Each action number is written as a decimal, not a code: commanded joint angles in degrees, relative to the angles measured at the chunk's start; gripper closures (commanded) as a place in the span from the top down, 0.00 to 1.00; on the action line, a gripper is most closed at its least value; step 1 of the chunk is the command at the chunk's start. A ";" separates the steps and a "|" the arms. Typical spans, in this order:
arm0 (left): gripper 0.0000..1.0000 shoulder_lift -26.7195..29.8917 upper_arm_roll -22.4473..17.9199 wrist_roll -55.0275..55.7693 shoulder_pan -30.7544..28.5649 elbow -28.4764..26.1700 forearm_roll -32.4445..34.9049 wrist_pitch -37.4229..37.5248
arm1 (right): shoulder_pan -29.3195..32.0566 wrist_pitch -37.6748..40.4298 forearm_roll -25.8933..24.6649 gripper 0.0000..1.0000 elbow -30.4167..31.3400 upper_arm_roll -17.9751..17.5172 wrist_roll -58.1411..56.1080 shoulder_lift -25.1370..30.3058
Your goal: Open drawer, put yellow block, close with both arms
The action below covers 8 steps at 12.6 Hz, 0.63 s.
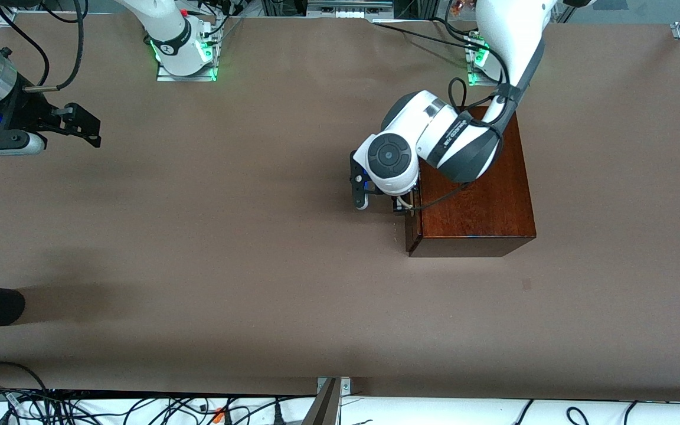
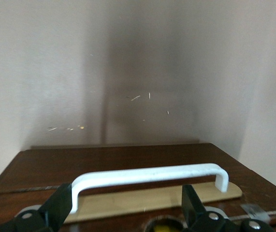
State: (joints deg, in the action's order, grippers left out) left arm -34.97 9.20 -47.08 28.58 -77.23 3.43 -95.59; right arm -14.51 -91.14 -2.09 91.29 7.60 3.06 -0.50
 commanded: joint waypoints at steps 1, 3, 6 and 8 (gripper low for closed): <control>1.00 6.39 -0.59 7.31 -0.28 -0.20 -3.86 2.07 | 0.36 0.61 -0.19 1.00 -0.94 -0.57 1.07 -0.12; 1.00 10.34 -0.59 18.72 -2.20 -0.20 -3.79 4.88 | 0.27 0.61 -0.19 1.00 -0.94 -0.65 1.07 -0.12; 1.00 14.93 -0.68 30.80 -6.33 -0.12 -3.35 7.42 | 0.27 0.53 -0.10 1.00 -0.94 -0.65 1.07 -0.12; 1.00 18.86 -3.03 31.79 -7.66 -0.12 -3.17 9.19 | 0.27 0.53 -0.10 1.00 -0.94 -0.57 1.07 -0.12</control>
State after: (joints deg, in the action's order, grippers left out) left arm -19.95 7.95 -17.41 22.04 -76.51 0.87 -87.61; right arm -14.53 -91.14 -2.09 91.26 7.46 3.16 -0.50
